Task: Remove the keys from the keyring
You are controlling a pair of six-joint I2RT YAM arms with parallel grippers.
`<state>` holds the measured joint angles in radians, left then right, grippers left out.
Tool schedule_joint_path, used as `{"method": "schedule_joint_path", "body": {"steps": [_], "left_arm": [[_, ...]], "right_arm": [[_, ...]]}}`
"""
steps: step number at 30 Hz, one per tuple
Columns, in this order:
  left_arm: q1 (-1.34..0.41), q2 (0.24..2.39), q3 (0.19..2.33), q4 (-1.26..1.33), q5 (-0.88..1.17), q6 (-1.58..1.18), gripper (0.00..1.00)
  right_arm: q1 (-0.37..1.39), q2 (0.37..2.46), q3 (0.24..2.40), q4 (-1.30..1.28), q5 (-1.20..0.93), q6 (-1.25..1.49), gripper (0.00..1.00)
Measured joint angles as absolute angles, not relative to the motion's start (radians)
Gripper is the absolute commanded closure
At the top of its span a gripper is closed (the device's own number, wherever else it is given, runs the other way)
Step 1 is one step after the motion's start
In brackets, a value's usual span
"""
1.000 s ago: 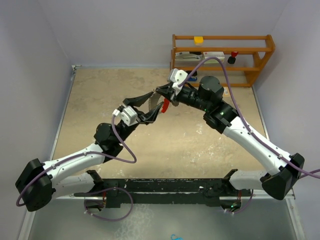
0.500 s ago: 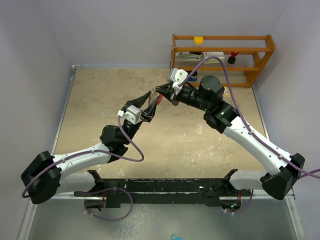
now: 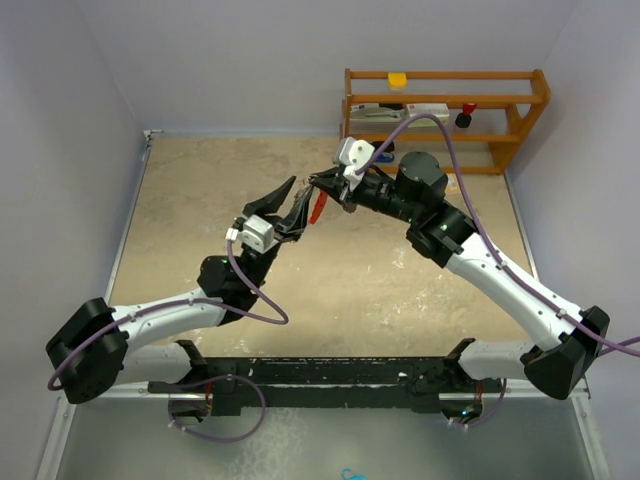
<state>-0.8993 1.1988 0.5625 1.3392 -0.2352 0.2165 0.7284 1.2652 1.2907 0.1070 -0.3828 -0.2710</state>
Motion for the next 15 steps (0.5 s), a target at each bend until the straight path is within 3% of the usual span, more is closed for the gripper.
{"method": "schedule_joint_path", "body": {"steps": [15], "left_arm": [[-0.925, 1.218, 0.562, 1.39, -0.3, 0.305, 0.73]], "right_arm": [[0.739, 1.272, 1.309, 0.1, -0.38, -0.274, 1.0]]}}
